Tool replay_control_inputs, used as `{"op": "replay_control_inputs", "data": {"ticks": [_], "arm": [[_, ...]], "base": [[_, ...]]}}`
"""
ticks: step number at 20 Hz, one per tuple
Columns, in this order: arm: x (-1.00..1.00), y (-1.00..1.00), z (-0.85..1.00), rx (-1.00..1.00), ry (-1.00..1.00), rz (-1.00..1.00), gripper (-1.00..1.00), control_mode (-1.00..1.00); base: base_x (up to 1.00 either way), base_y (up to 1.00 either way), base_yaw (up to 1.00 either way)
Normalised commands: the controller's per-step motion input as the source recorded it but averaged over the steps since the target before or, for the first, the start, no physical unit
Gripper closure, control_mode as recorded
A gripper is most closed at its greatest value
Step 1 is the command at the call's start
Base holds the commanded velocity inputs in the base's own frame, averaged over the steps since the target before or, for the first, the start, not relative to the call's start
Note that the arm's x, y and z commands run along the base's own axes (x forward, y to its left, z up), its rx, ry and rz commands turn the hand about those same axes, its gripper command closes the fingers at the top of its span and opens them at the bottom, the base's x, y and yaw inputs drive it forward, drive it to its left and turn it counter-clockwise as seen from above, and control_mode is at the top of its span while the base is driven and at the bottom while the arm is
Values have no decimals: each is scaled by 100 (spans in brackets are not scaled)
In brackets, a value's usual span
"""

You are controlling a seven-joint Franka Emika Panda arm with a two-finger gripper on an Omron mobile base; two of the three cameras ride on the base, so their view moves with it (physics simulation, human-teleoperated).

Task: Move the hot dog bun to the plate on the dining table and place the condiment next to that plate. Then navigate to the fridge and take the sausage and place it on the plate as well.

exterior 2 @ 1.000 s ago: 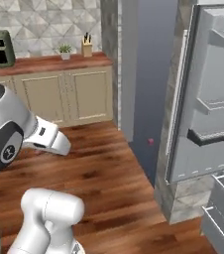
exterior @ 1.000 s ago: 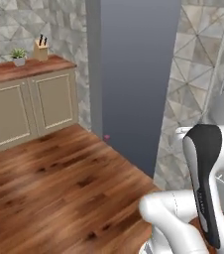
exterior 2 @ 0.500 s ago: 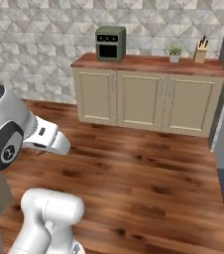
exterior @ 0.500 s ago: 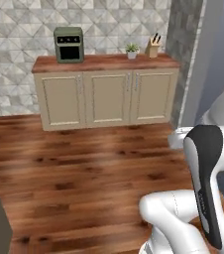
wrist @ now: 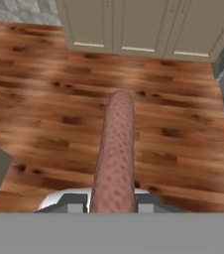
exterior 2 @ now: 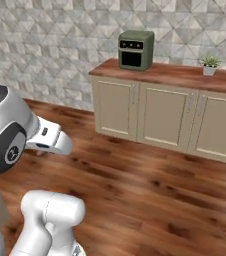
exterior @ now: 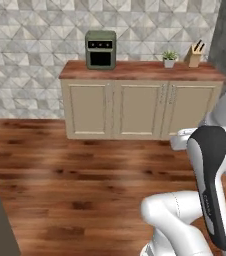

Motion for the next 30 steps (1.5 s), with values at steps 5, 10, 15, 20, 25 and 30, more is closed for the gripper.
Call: {"op": "replay_control_inputs", "data": {"ticks": [5, 10, 15, 20, 25, 30], "arm": [[0, 0, 0, 0, 0, 0, 100, 100], [0, 0, 0, 0, 0, 0, 100, 100], [0, 0, 0, 0, 0, 0, 100, 100], [0, 0, 0, 0, 0, 0, 100, 100], [0, 0, 0, 0, 0, 0, 100, 100], [0, 0, 0, 0, 0, 0, 100, 100]], "base": [[100, 0, 30], [100, 0, 54], [100, 0, 58], [100, -4, 58], [100, -10, 58], [100, -12, 59]]}}
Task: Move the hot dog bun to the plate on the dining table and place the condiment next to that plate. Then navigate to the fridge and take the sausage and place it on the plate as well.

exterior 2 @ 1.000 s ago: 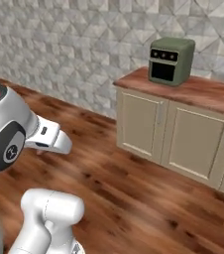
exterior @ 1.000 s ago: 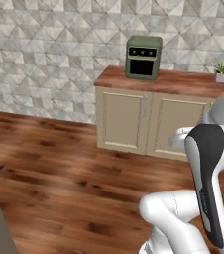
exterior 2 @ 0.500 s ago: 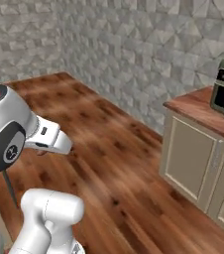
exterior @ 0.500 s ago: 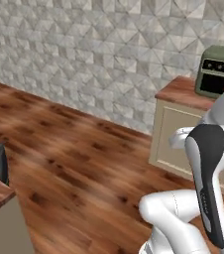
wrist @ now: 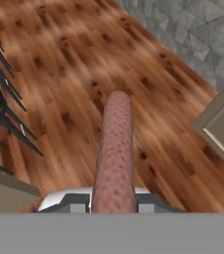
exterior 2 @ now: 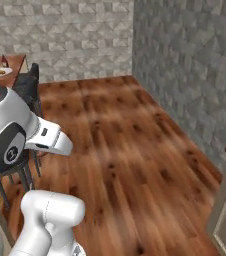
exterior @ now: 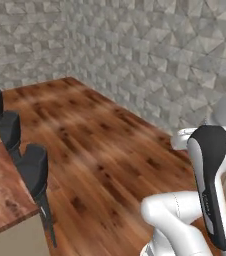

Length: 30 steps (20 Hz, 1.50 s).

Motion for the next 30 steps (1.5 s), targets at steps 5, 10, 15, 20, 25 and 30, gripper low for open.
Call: {"op": "replay_control_inputs", "data": {"ticks": [5, 10, 15, 20, 25, 30], "arm": [[0, 0, 0, 0, 0, 0, 100, 100], [0, 0, 0, 0, 0, 0, 100, 100], [0, 0, 0, 0, 0, 0, 100, 100], [0, 0, 0, 0, 0, 0, 100, 100], [0, 0, 0, 0, 0, 0, 100, 100], [0, 0, 0, 0, 0, 0, 100, 100]], "base": [[100, -22, 49], [100, -62, 35], [100, -67, 26], [100, -34, 21], [100, -6, 24], [100, -16, 42]]}}
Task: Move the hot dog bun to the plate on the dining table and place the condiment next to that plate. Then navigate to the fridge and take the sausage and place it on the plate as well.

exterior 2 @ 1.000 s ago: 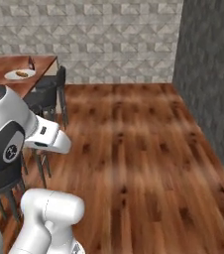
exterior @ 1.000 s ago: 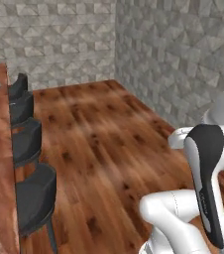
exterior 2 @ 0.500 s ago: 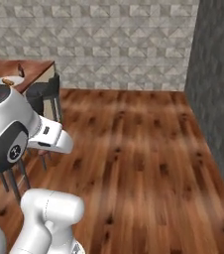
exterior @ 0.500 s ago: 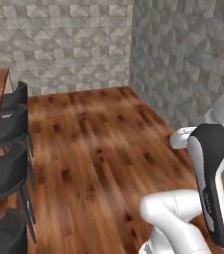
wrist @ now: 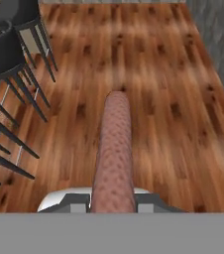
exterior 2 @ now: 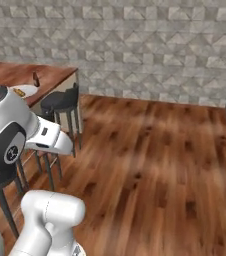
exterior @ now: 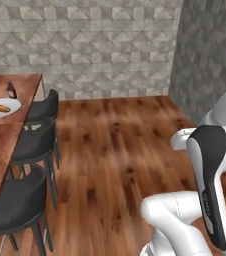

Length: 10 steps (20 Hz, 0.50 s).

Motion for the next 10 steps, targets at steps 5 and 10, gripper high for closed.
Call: {"op": "replay_control_inputs", "data": {"ticks": [5, 10], "arm": [[0, 0, 0, 0, 0, 0, 100, 100], [0, 0, 0, 0, 0, 0, 100, 100]], "base": [[100, -41, 44], [95, -53, 50]]}}
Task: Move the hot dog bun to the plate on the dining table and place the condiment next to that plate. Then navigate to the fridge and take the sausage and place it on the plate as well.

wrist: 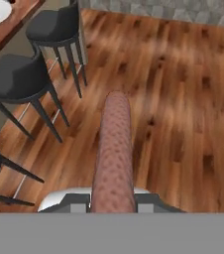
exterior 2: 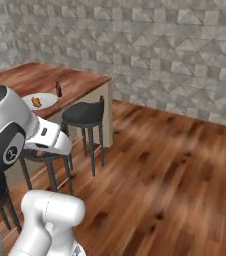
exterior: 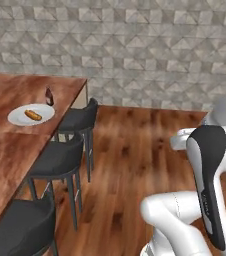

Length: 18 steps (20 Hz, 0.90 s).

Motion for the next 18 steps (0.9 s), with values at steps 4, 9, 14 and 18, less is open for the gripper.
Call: {"op": "replay_control_inputs", "data": {"ticks": [4, 9, 14, 18], "arm": [[0, 0, 0, 0, 0, 0, 100, 100], [0, 0, 0, 0, 0, 0, 100, 100], [0, 0, 0, 0, 0, 0, 100, 100], [0, 0, 0, 0, 0, 0, 100, 100]], "base": [[84, -56, 51], [69, -56, 53], [48, -61, 55], [40, -62, 55]]}}
